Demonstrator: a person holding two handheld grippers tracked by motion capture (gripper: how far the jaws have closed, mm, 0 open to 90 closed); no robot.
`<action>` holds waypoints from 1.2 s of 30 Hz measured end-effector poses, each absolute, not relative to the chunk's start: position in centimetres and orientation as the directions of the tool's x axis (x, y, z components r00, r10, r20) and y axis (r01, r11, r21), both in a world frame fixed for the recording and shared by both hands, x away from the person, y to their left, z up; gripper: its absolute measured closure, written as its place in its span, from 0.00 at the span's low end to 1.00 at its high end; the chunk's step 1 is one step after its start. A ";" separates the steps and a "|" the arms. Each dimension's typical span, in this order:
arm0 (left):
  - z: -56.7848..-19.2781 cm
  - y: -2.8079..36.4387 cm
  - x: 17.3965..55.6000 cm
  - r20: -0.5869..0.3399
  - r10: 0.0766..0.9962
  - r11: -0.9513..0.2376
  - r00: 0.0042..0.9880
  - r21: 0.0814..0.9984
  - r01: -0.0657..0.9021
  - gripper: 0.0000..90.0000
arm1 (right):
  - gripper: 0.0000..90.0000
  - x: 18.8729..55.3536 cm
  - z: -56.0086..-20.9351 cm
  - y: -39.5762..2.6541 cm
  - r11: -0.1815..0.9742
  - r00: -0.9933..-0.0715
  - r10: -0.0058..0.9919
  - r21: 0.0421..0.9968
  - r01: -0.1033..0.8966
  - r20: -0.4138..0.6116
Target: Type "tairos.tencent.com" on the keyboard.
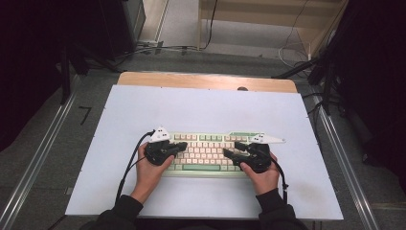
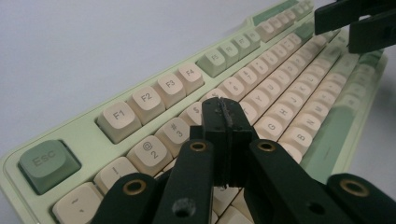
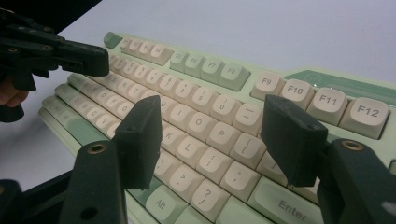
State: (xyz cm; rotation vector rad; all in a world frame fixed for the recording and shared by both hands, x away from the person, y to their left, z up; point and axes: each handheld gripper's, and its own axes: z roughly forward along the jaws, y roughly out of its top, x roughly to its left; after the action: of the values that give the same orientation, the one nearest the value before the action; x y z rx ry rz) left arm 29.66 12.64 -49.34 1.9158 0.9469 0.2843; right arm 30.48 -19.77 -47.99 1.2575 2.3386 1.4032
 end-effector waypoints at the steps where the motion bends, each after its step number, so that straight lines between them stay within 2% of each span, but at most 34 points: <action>1: -49.4 12.6 29.7 -0.177 0.718 -0.259 0.673 0.829 0.496 1.00 | 0.41 30.5 -48.0 -19.8 0.217 -0.642 0.713 0.782 0.584 0.282; 18: -49.7 12.0 29.9 -0.172 0.709 -0.294 0.684 0.809 0.509 1.00 | 0.41 30.4 -48.0 -19.6 0.223 -0.645 0.712 0.782 0.583 0.277; 22: -48.4 12.8 29.3 -0.219 0.698 -0.205 0.682 0.851 0.484 0.84 | 0.41 30.3 -47.9 -19.7 0.219 -0.646 0.710 0.786 0.578 0.278; 25: -47.8 13.7 29.1 -0.261 0.712 -0.126 0.652 0.866 0.485 0.62 | 0.41 30.4 -47.9 -19.7 0.222 -0.645 0.713 0.785 0.579 0.274; 27: -47.9 14.4 29.0 -0.291 0.735 -0.081 0.613 0.859 0.505 0.51 | 0.41 30.4 -47.9 -19.7 0.222 -0.646 0.711 0.785 0.579 0.276; 33: -48.3 16.5 28.6 -0.334 0.760 0.001 0.558 0.858 0.513 0.47 | 0.42 30.3 -47.7 -19.6 0.221 -0.651 0.708 0.790 0.572 0.273; 36: -48.2 17.3 28.4 -0.343 0.771 0.031 0.536 0.861 0.507 0.47 | 0.49 30.2 -47.6 -19.7 0.220 -0.655 0.704 0.794 0.566 0.273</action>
State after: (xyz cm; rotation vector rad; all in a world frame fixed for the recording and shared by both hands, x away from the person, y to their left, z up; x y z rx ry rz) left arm 28.38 17.27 -48.21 1.6253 1.1058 0.2866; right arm 30.16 -19.66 -47.59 1.2272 2.3352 1.4192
